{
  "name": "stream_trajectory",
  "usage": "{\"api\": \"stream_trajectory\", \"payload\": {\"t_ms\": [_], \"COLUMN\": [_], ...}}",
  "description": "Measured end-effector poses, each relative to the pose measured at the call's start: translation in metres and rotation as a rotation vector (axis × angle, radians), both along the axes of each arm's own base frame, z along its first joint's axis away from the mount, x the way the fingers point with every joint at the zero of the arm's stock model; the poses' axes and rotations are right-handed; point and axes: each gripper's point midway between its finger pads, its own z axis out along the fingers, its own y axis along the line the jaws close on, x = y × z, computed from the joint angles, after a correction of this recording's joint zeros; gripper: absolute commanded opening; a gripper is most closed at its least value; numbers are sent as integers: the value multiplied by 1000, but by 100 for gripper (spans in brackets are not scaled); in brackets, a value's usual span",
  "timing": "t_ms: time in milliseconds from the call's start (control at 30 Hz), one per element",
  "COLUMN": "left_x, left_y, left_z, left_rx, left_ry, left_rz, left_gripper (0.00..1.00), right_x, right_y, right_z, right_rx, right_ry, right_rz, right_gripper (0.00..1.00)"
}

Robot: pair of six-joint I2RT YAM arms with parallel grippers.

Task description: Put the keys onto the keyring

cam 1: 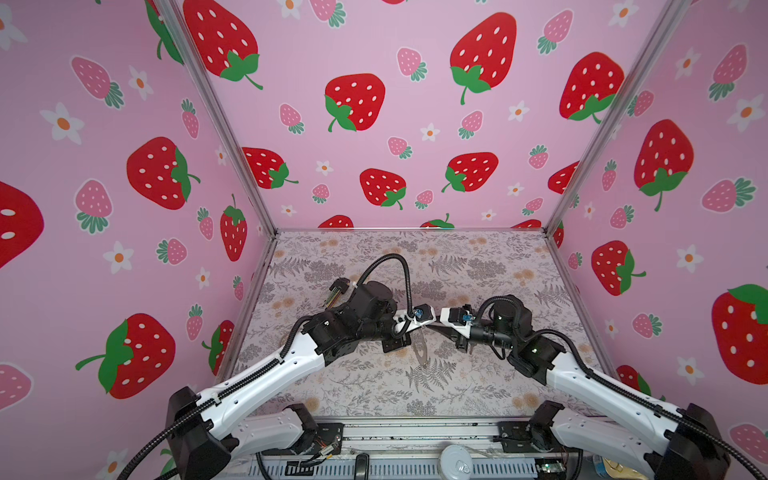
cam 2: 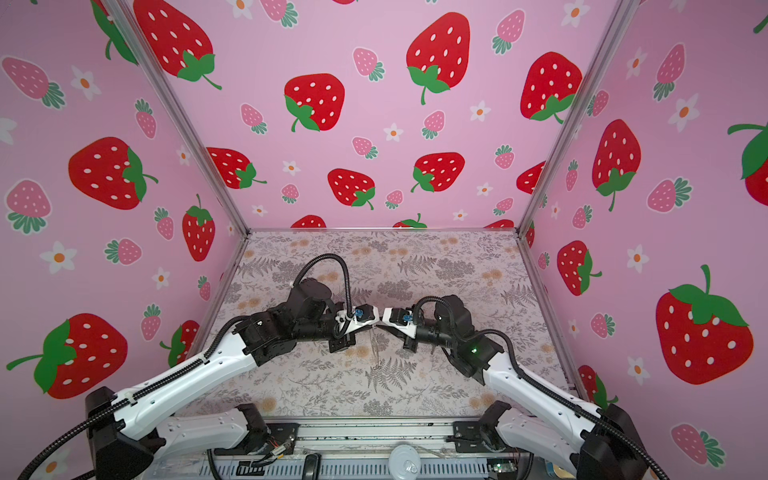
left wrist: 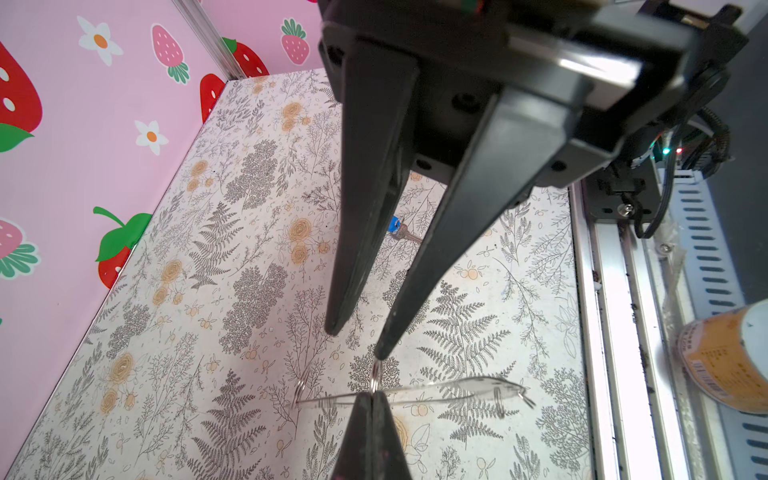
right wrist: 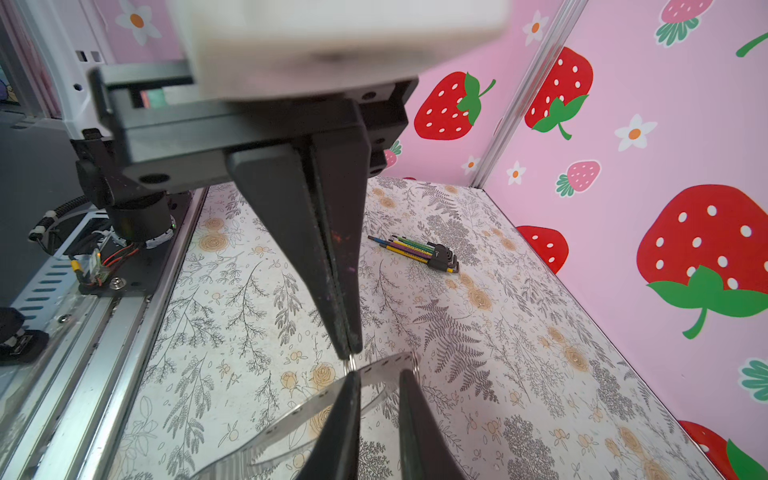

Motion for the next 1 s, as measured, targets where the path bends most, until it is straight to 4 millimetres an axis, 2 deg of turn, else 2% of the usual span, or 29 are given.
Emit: {"api": "stream_trajectory", "payload": {"t_ms": [633,833,1000], "left_x": [-1,-1,-3], "left_y": [-5,-6,-7], "left_z": [6,18,21], "left_rx": [-16,-55,-65], "left_ry": [-27,-55,-55], "left_rz": [-9,-15,-25], "left_gripper": [0,0,0], "right_x": [-2,-3,-3], "right_y": [1,1,2], "right_z": [-4,-4,-5], "right_rx": [-9,-8,-7], "right_ry": [22,29,42], "right_rz": [15,17,18], "right_gripper": [21,16,12]}}
